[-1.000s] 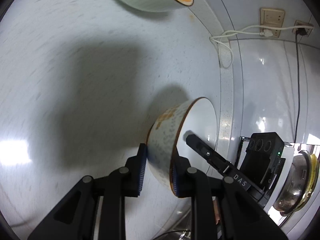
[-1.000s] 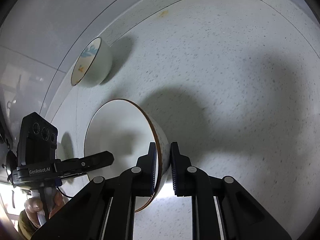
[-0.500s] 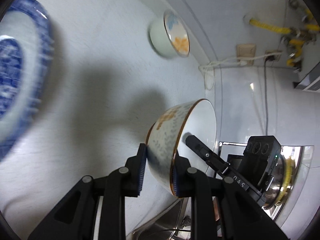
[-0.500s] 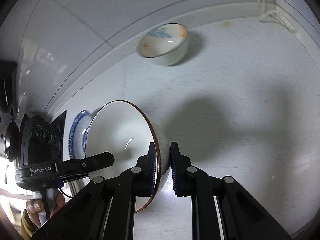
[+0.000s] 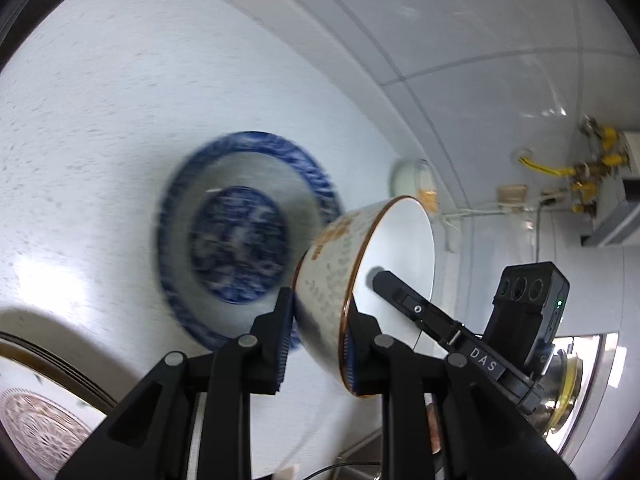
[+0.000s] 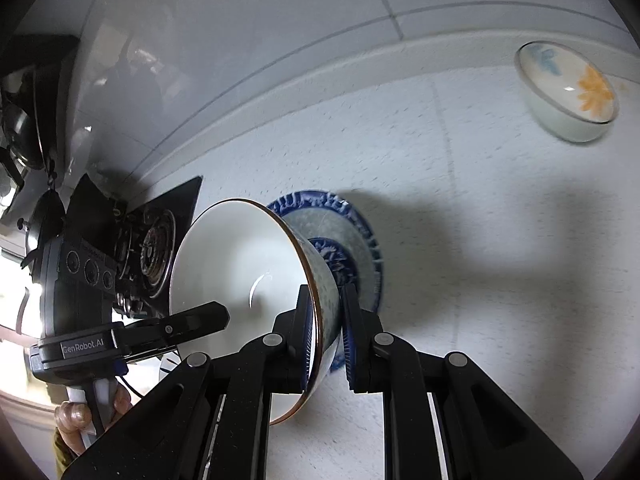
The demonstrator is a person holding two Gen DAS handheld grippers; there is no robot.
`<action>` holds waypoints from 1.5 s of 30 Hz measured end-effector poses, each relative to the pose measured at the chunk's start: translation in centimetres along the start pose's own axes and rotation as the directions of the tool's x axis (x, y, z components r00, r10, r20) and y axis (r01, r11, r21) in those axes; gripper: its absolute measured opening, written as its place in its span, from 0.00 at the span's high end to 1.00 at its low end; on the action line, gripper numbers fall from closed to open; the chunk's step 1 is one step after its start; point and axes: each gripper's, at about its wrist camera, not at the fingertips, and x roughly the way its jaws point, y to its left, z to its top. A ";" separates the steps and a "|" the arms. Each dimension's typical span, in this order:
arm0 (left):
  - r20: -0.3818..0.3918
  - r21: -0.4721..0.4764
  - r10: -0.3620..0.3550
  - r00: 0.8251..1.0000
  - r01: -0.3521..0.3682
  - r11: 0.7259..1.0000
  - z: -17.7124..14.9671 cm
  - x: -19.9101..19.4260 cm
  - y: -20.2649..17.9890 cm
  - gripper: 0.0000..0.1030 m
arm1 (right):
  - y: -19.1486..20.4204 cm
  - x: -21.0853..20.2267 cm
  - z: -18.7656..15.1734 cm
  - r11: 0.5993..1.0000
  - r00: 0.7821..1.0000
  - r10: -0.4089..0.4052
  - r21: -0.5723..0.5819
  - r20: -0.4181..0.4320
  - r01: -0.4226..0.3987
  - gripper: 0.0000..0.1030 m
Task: Organize plates and bowls
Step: 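Lift the white bowl with both grippers and carry it over the blue-and-white bowl, then lower the white bowl into the blue-and-white bowl with both grippers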
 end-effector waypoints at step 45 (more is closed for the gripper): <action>0.139 0.068 0.133 0.981 -0.144 0.987 3.3 -2.0 2.8 0.74 | 0.4 4.4 1.2 0.994 0.995 -0.092 -0.057 -0.028 0.090 0.76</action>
